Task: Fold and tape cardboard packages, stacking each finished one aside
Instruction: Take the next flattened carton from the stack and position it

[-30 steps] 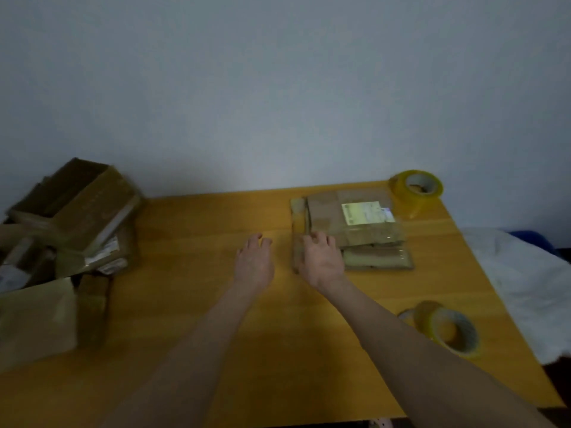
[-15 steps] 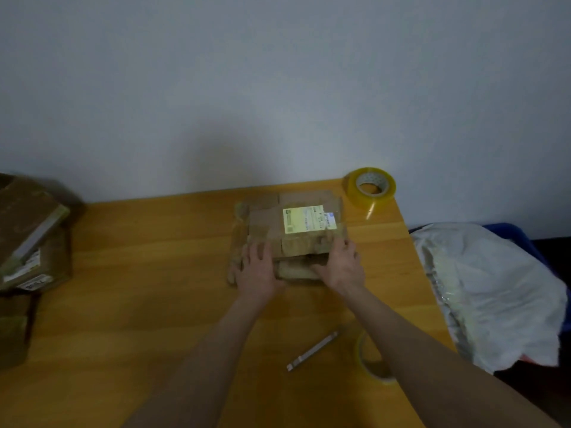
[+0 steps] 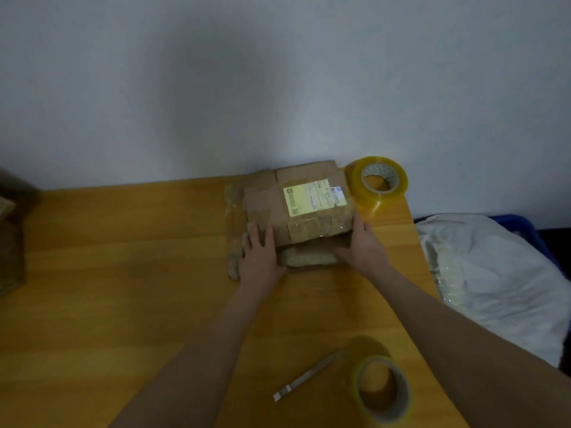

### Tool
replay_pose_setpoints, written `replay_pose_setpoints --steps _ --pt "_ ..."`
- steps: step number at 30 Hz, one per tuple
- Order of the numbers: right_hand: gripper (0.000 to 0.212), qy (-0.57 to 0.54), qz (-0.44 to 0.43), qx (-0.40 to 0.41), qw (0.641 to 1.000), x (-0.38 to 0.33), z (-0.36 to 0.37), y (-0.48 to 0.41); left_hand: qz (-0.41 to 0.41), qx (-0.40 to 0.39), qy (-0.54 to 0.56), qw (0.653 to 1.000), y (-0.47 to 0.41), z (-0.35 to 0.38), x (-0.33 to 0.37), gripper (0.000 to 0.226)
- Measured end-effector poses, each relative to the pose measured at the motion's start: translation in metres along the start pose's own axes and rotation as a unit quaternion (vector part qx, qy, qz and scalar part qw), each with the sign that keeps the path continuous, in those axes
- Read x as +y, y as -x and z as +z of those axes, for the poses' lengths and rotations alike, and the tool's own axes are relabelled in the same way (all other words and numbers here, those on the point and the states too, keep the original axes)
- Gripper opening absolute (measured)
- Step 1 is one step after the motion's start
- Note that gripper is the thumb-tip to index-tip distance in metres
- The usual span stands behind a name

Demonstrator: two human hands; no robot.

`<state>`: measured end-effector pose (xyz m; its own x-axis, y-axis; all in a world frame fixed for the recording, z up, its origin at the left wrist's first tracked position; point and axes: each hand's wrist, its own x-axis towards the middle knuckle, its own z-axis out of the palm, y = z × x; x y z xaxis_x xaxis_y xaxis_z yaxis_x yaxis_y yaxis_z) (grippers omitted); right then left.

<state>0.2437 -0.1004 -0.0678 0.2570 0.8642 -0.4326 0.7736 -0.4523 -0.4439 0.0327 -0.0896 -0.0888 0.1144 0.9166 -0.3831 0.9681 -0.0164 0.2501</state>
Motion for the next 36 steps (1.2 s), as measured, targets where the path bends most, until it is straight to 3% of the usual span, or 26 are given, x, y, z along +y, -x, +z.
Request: replay_pose_setpoints --steps 5,8,10,13,16,18,25,26,28,30,31,36 --pt "0.081 0.014 0.001 0.049 0.999 0.000 -0.005 -0.008 -0.030 -0.001 0.071 0.997 -0.001 -0.013 0.010 0.089" --pt "0.068 -0.138 -0.030 0.066 0.988 -0.005 -0.012 -0.012 -0.115 0.055 0.212 0.969 -0.004 -0.025 0.009 0.080" --pt "0.057 -0.251 -0.019 0.049 0.967 -0.011 -0.018 -0.013 -0.155 0.042 0.315 0.935 -0.008 -0.030 0.006 0.075" --pt "0.044 -0.337 0.037 0.029 0.940 -0.019 -0.024 -0.014 -0.147 0.013 0.352 0.924 0.000 -0.032 0.006 0.069" --pt "0.025 -0.464 0.083 -0.029 0.881 -0.022 -0.032 -0.010 -0.172 0.056 0.403 0.897 0.015 -0.030 0.008 0.069" --pt "0.017 -0.499 0.072 -0.057 0.861 -0.020 -0.038 0.000 -0.196 0.099 0.448 0.867 0.025 -0.036 0.011 0.067" --pt "0.011 -0.570 0.022 -0.162 0.805 0.007 -0.051 0.053 -0.175 0.220 0.548 0.788 0.062 -0.089 0.015 0.062" --pt "0.012 -0.555 0.003 -0.167 0.815 0.008 -0.053 0.060 -0.164 0.220 0.574 0.772 0.070 -0.097 0.017 0.055" --pt "0.017 -0.465 -0.040 -0.124 0.876 0.008 -0.060 0.072 -0.129 0.214 0.605 0.756 0.088 -0.108 0.021 0.040" --pt "0.040 -0.388 -0.073 -0.040 0.918 0.005 -0.069 0.081 -0.094 0.218 0.600 0.764 0.104 -0.112 0.026 0.031" --pt "0.051 -0.386 -0.089 -0.011 0.918 0.002 -0.076 0.085 -0.085 0.220 0.586 0.775 0.112 -0.112 0.029 0.030" --pt "0.068 -0.465 -0.139 0.020 0.874 -0.002 -0.086 0.111 -0.026 0.219 0.532 0.818 0.147 -0.101 0.042 0.043"
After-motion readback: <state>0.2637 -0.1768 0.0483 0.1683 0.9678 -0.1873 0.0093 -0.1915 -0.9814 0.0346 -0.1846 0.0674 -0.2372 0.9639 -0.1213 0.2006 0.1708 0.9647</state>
